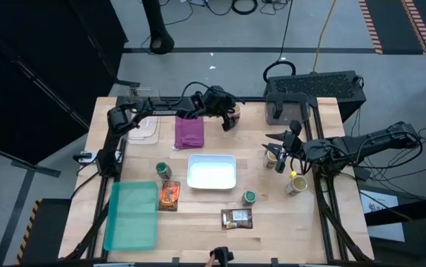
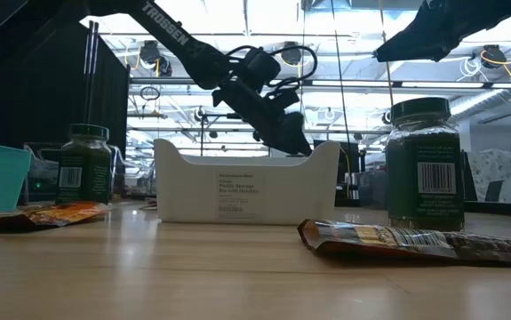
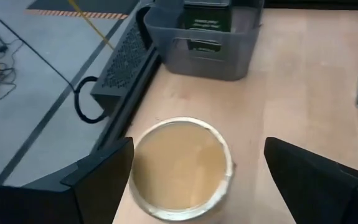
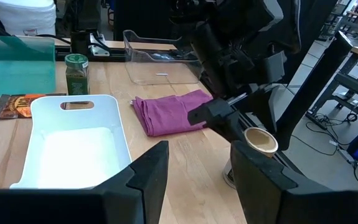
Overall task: Sort spices by type
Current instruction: Put the top left brown seasoning bottle into the blue bin
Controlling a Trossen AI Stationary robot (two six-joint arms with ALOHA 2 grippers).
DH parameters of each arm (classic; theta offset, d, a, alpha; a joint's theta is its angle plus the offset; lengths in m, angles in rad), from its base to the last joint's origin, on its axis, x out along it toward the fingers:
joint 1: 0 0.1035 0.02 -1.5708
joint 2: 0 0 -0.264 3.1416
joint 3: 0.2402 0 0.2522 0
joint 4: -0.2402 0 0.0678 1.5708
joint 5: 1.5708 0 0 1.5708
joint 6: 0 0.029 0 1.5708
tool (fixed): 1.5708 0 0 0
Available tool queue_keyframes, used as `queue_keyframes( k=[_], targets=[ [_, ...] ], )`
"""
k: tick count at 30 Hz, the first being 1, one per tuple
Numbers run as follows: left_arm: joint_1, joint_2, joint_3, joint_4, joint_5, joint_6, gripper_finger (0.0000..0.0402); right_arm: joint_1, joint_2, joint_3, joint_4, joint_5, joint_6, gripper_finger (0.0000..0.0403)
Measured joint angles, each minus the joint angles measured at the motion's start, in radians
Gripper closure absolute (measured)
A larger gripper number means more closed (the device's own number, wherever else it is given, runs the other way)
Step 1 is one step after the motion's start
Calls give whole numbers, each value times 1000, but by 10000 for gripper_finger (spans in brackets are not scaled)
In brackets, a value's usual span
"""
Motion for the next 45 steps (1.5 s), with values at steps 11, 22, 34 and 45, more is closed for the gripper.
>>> queue_keyframes(
  k=[11,22,34,45],
  targets=[
    [2,50,3,80,-19,-40,36,-11,0,0,2,1,-1,248],
    [-1,46,0,92,-37,-72,36,-20,0,0,-4,-3,0,248],
    [4,10,-2,74,-35,-58,36,-20,0,0,-5,-4,0,248],
    [27,15,-2,29,53,-96,36,-20,0,0,-5,-4,0,248]
  ],
)
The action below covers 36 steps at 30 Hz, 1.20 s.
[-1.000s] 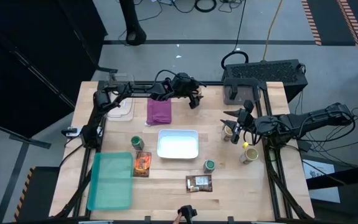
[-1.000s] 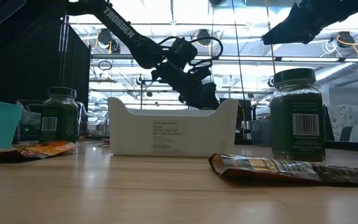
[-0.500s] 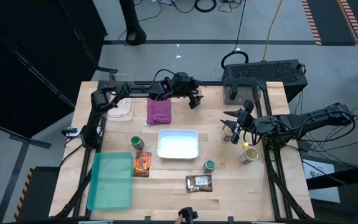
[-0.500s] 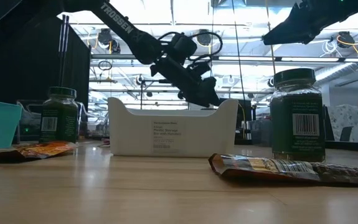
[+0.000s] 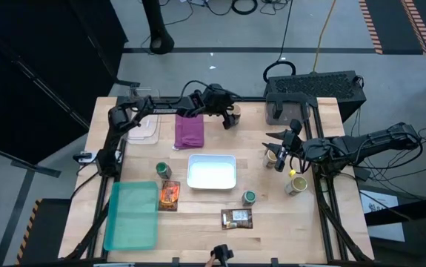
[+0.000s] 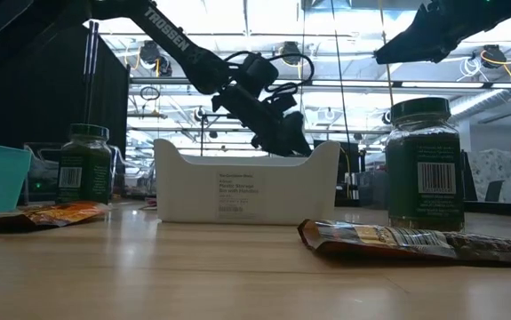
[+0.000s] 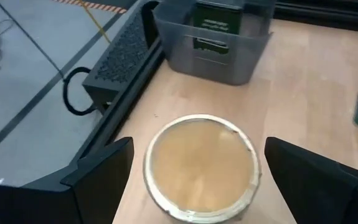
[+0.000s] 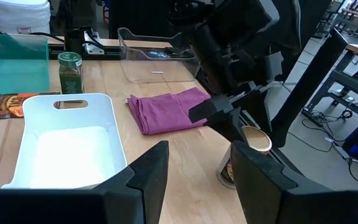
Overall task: Sort spices by type
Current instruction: Put the top left brown seasoning bottle into the blue bin
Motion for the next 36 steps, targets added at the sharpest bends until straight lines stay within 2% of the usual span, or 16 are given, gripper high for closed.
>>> queue_keyframes(
  k=[14,24,30,34,36],
  targets=[
    [-8,39,1,18,15,5,36,0,0,0,0,1,0,248],
    [-21,39,1,47,-36,26,38,0,0,0,0,3,0,248],
    [-25,39,1,29,-45,26,73,0,0,0,0,3,0,248],
    [-31,39,1,28,-85,25,112,0,0,0,0,3,0,248],
    [-33,39,1,28,-101,25,117,0,0,0,0,3,0,248]
  ],
)
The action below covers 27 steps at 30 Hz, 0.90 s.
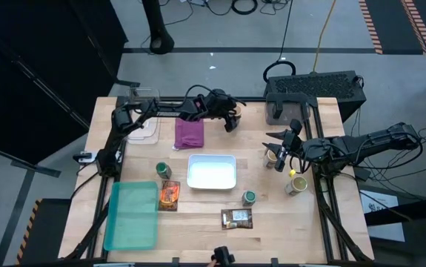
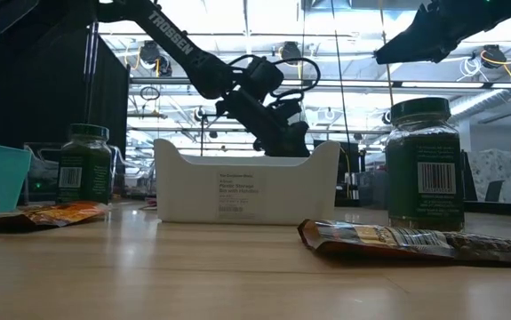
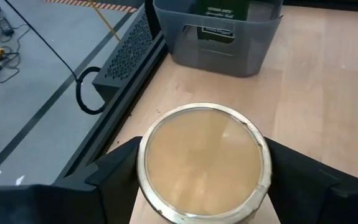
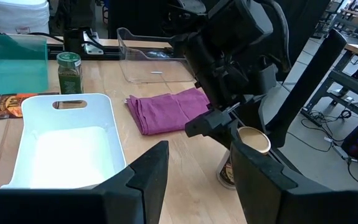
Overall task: Sort spices by type
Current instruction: Put the top left brown seasoning bottle into the blue bin
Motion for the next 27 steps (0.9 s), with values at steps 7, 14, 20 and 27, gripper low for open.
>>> queue_keyframes(
  k=[7,14,20,27],
  targets=[
    [-18,-13,0,-20,-38,-16,117,0,0,0,0,0,0,248],
    [-44,-85,0,-55,-96,11,117,0,0,0,0,4,2,248],
    [-63,-163,0,-77,-103,11,117,0,0,0,-6,6,16,248],
    [-107,-230,0,-150,-128,18,117,0,0,0,-7,6,33,248]
  ],
)
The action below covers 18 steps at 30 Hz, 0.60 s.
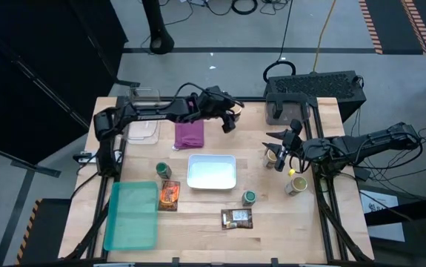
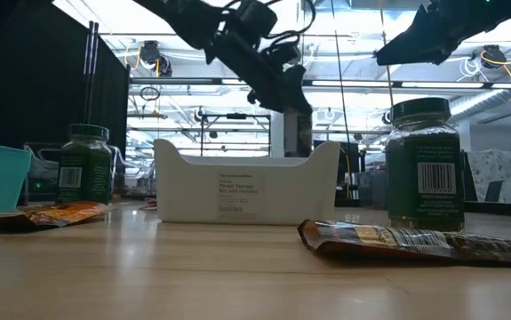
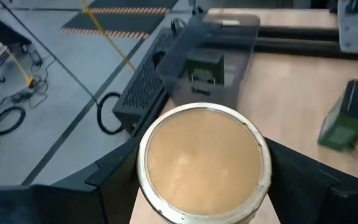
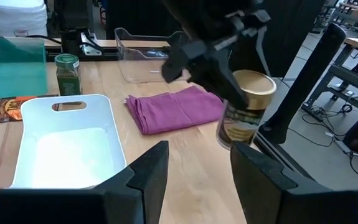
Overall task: Sort spices by type
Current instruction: Put the top left brown seasoning bottle into the blue bin
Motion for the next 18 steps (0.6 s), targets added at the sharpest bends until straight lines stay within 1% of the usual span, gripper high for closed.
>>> queue_keyframes(
  k=[4,8,10,14,18],
  targets=[
    [-48,-28,0,-39,-34,9,117,0,0,0,0,-1,16,248],
    [-98,-51,0,-100,-46,9,117,0,0,0,1,-8,24,248],
    [-131,-69,0,-135,-87,8,117,0,0,0,-1,-10,32,248],
    [-211,-107,0,-210,-203,-24,117,0,0,0,-11,-14,50,248],
    [-301,-147,0,-306,-239,-91,117,0,0,0,-41,-14,71,248]
  ],
)
